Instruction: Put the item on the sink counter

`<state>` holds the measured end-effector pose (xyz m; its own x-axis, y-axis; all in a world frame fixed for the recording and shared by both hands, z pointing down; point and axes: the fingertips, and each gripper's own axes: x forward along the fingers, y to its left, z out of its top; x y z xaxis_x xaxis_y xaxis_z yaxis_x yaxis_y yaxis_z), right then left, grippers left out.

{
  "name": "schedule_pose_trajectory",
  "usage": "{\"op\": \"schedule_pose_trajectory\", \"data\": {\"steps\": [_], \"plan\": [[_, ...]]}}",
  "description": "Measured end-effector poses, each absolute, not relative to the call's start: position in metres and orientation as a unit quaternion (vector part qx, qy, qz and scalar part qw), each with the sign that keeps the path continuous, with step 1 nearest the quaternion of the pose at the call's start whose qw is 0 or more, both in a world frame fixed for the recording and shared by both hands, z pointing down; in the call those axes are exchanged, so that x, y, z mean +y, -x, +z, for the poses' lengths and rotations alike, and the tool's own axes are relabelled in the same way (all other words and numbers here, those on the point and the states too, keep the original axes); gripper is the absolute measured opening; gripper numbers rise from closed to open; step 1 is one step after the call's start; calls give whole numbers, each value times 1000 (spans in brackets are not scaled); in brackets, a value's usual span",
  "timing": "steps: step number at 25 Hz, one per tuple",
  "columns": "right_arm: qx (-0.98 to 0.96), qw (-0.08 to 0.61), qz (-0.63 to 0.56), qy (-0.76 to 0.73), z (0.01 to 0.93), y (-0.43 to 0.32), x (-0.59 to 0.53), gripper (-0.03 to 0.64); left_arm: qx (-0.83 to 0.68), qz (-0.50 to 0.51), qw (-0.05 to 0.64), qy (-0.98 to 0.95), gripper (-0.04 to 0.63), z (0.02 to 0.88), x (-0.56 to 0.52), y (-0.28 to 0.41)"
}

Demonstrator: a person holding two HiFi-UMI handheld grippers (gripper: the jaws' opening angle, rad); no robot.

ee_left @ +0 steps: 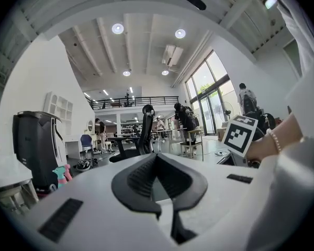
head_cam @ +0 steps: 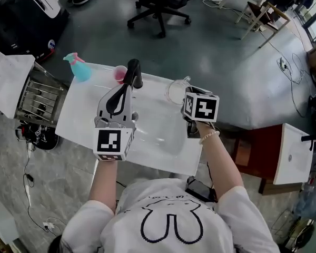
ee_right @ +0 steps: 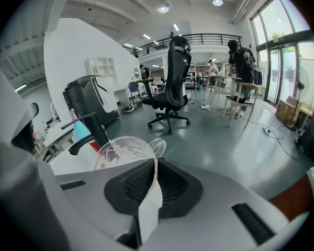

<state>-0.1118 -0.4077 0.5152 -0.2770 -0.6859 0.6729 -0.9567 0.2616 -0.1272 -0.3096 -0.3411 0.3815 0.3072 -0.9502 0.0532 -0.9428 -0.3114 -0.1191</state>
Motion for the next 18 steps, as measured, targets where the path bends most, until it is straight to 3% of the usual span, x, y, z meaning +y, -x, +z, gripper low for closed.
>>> {"op": "schedule_pose_trajectory", "data": {"steps": [18], "plan": [[-667,283,355,-591,567,139,-432,40,559,-53,31,827,9,385,-362,326]]}}
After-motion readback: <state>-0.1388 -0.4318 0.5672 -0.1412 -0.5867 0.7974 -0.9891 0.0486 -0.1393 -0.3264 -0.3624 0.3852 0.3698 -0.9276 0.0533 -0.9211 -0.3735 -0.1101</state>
